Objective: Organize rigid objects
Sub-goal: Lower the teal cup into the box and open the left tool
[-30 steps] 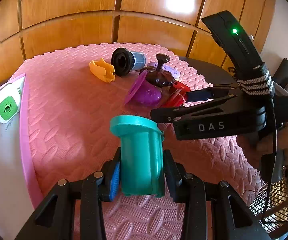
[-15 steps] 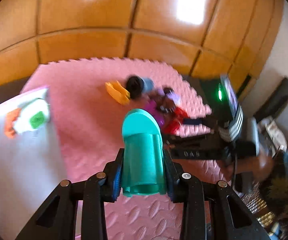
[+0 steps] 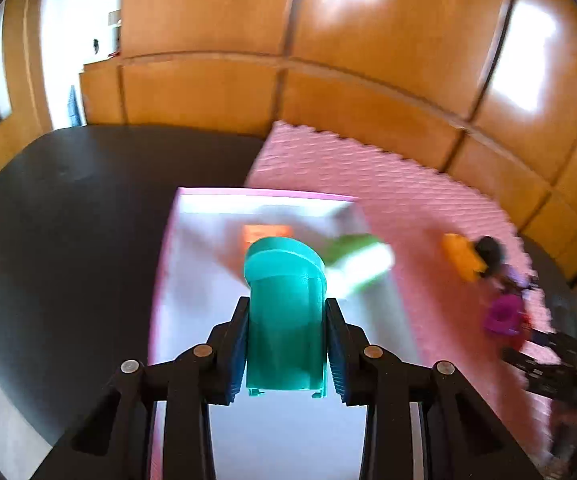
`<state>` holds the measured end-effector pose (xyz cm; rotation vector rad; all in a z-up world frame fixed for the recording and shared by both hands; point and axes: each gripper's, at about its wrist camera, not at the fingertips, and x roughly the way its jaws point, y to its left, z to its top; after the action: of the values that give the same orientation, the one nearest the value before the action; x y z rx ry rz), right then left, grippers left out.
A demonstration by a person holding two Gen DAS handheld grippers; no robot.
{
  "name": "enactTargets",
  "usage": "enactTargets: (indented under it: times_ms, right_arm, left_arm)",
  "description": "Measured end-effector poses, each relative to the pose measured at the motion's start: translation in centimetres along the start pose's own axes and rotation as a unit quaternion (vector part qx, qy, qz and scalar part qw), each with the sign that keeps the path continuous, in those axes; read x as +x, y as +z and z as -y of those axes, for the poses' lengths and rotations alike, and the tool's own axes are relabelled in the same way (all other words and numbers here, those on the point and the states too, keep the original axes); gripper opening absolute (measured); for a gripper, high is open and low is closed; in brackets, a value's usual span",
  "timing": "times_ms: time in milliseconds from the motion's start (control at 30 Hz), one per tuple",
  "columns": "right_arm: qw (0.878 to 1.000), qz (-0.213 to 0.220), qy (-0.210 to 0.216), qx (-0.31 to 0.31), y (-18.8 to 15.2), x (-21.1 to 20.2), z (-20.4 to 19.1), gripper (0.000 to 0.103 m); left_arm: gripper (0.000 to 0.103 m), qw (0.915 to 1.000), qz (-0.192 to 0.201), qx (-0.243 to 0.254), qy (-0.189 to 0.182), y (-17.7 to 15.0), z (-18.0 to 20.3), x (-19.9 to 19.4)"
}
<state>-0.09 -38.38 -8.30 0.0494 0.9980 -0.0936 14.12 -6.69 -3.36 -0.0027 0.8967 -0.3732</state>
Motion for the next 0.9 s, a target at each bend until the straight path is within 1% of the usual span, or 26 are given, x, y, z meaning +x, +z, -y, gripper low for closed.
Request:
enactTargets:
  times_ms: [67,100,167,233,267,300,367,433,467,500,567,633,767,800,833,900]
  right_arm:
    - [1.0,0.0,0.0,0.0,0.0,0.0,0.0,0.076]
    - [1.0,0.0,0.0,0.0,0.0,0.0,0.0,0.076]
    - [1.0,0.0,0.0,0.0,0.0,0.0,0.0,0.076]
    - [1.0,0.001,-0.001,0.0,0.0,0.0,0.0,0.076]
    - [1.0,0.001,-0.001,0.0,0.0,0.0,0.0,0.076]
    - [1.0,0.001,-0.001,0.0,0.0,0.0,0.0,0.076]
    - [1.0,0.001,-0.001,-0.001,0.0,0.0,0.0,0.076]
    - [1.0,0.001,-0.001,0.0,0.0,0.0,0.0,0.076]
    - [1.0,0.001,-0.001,0.0,0.0,0.0,-0.1,0.076]
    - [1.0,0.001,-0.001,0.0,-0.1,0.0,0.0,0.076]
    - [1.0,0.0,-0.001,0.0,0.0,0.0,0.0,0.076]
    - [1.0,-0.001,0.0,0.001,0.0,0.0,0.0,0.076]
    - [1.0,0.0,0.0,0.003,0.0,0.0,0.0,0.077]
    - [1.0,0.0,0.001,0.004,0.0,0.0,0.0,0.077]
    - [1.0,0.001,0.0,0.005,0.0,0.0,0.0,0.077]
    - [1.0,0.002,0.0,0.006,0.0,0.0,0.1,0.077]
  left_arm:
    - [0.035,0.9998,-0.008,-0.003,0.02,0.6,-0.8,1.6]
    - [0.035,0.9997,-0.007,-0.002,0.025,0.8,-1.3,1.9]
    - [0.035,0.9989,-0.009,-0.005,0.047,1.4,-1.8,3.1]
    - [0.037,0.9988,-0.008,-0.009,0.048,1.9,-2.5,3.8]
    - [0.04,0.9984,-0.009,-0.012,0.055,1.9,-2.7,3.9]
    - [0.041,0.9984,-0.008,-0.012,0.055,1.9,-2.9,3.9]
    - [0.054,0.9984,-0.002,-0.009,0.057,1.6,-2.8,3.3]
    - [0.062,0.9982,0.006,-0.014,0.058,1.0,-2.7,2.3]
    - [0.063,0.9983,0.009,-0.017,0.054,0.7,-2.7,1.7]
    - [0.064,0.9982,0.01,-0.019,0.057,0.3,-2.7,1.2]
    - [0.07,0.9975,0.009,-0.024,0.066,-0.1,-2.3,0.7]
    - [0.072,0.9969,0.008,-0.03,0.073,-0.9,-2.0,-0.1]
    - [0.072,0.9958,0.009,-0.026,0.088,-2.9,-1.0,-1.7]
    - [0.074,0.9958,0.009,-0.026,0.088,-3.1,-0.8,-1.9]
    - [0.077,0.9958,0.009,-0.027,0.087,-3.5,-0.7,-2.2]
    - [0.078,0.9963,0.008,-0.034,0.078,-4.3,-0.3,-2.8]
